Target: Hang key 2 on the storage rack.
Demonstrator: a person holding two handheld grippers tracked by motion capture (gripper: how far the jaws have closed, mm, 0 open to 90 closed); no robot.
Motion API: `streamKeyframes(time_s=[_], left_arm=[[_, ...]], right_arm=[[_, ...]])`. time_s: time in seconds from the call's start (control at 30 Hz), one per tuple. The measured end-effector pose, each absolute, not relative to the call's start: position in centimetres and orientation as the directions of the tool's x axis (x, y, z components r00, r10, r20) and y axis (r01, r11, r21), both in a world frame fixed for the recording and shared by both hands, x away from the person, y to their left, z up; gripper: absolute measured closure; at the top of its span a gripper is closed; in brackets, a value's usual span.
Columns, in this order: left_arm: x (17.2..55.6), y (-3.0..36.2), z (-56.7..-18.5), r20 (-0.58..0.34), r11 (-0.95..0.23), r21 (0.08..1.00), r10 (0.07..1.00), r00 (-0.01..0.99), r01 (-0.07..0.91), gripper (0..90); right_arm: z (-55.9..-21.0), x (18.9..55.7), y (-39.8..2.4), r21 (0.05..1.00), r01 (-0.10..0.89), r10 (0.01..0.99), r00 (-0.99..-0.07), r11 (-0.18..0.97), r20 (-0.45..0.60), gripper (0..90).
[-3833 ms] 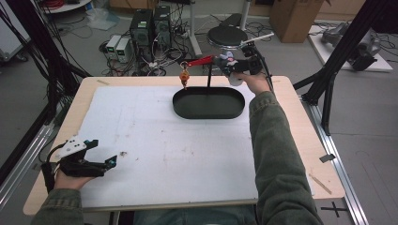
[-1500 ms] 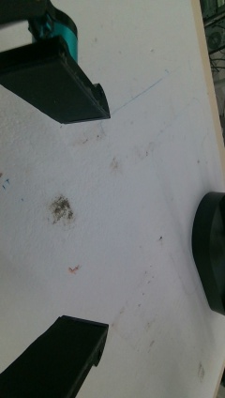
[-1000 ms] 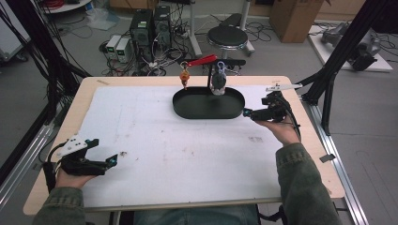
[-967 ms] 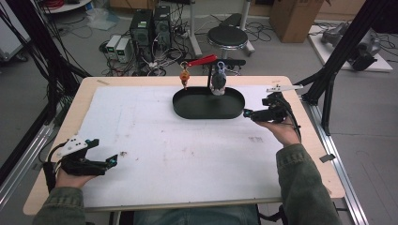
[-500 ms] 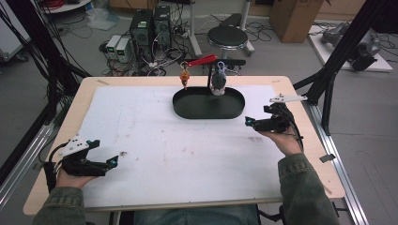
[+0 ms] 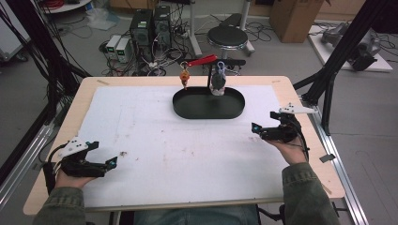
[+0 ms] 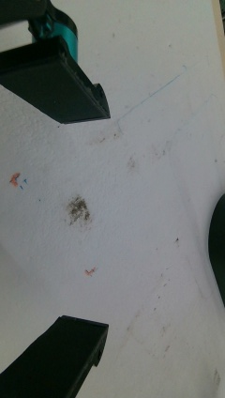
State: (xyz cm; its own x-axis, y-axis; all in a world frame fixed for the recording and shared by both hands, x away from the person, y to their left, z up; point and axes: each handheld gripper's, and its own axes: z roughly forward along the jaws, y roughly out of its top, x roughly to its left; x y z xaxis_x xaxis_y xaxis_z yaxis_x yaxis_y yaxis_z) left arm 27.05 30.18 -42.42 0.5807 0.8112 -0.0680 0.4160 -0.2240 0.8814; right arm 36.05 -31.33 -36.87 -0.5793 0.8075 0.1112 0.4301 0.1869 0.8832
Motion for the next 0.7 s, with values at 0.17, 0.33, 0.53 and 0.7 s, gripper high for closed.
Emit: streamKeyframes(time_s=[0.17, 0.33, 0.53, 0.7], left_arm=[[27.0, 30.2, -42.5, -0.067, -0.223, 0.882, 0.813, 0.578, 0.415, 1.7], [27.0, 30.2, -42.5, -0.069, -0.22, 0.882, 0.815, 0.575, 0.418, 1.7], [27.0, 30.1, -42.6, -0.069, -0.222, 0.881, 0.815, 0.575, 0.419, 1.7], [26.9, 30.1, -42.6, -0.063, -0.229, 0.879, 0.813, 0.579, 0.417, 1.7]], right_arm=[[-38.2, 35.2, -32.2, 0.895, 0.412, 0.802, -0.586, 0.171, 0.117, 0.5], [-39.3, 34.5, -33.0, 0.898, 0.41, 0.806, -0.579, 0.159, 0.122, 0.5], [-40.4, 33.9, -33.4, 0.903, 0.402, 0.817, -0.565, 0.149, 0.116, 0.5], [-40.4, 33.8, -33.3, 0.908, 0.39, 0.818, -0.565, 0.152, 0.106, 0.5]])
